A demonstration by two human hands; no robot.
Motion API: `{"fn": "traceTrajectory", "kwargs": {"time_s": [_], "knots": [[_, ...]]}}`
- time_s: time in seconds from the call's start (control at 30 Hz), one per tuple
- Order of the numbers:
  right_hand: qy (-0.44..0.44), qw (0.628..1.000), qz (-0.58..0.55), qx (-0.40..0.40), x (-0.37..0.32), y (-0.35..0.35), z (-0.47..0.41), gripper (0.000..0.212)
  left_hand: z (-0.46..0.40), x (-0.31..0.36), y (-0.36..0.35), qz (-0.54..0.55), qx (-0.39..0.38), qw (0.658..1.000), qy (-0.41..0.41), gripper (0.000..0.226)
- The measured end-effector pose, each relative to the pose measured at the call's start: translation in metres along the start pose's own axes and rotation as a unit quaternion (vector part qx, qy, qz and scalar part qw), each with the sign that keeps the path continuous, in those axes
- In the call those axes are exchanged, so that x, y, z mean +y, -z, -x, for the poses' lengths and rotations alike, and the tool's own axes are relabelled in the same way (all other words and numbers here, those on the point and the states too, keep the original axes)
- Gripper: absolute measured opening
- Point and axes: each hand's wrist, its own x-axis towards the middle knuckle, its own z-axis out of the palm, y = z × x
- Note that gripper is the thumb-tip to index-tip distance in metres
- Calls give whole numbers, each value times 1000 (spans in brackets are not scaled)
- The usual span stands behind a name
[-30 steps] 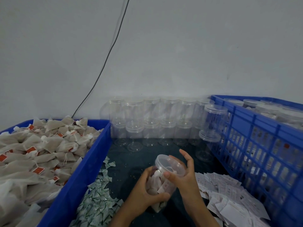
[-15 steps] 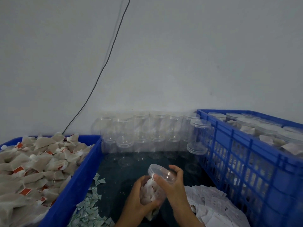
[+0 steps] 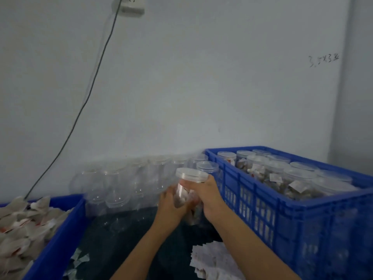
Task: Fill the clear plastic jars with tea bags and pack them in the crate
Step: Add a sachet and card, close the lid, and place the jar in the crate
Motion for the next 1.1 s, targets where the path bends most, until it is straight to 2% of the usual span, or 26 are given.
{"fn": "traceTrajectory", "kwargs": {"time_s": [0.1,0.2,0.33,0.4,0.47,0.53,0.6,0.67,0.7,0.77,0.83,0.9,0.97,1.03,1.1], "knots": [[25,999,14,14,-26,7,-23,47,-29,12,-19,-68,34,997,-1,54],[73,997,10,38,-55,14,-49,58,-61,24,-37,-136,71,987,-55,62],[137,989,33,39,-89,31,-89,77,-99,46,-65,-94,55,988,-110,53],[162,985,36,50,-100,45,-111,70,-120,54,-80,-81,22,989,-124,54],[178,981,57,45,-108,64,-131,47,-142,56,-94,-89,-18,988,-122,60],[190,976,103,7,-116,84,-148,31,-159,53,-105,-100,-45,987,-117,64],[195,973,125,3,-119,101,-165,24,-174,48,-114,-101,-69,984,-127,60],[198,970,130,48,-114,115,-180,27,-187,44,-122,-111,-84,980,-143,52],[182,971,134,82,-110,121,-188,32,-192,43,-127,-113,-95,979,-138,51],[100,971,170,138,-97,132,-203,64,-200,39,-140,-93,-127,983,-96,52],[-6,960,235,155,-85,139,-212,100,-205,34,-150,-139,-132,979,-70,54],[-68,946,284,141,-75,142,-216,118,-211,28,-156,-216,-125,966,-72,61],[-125,933,318,114,-68,145,-217,116,-217,25,-159,-276,-129,950,-76,61],[-164,916,356,81,-64,147,-215,107,-221,26,-160,-332,-145,929,-81,53],[-174,881,438,47,-60,147,-213,102,-225,27,-161,-378,-164,906,-95,42]]}}
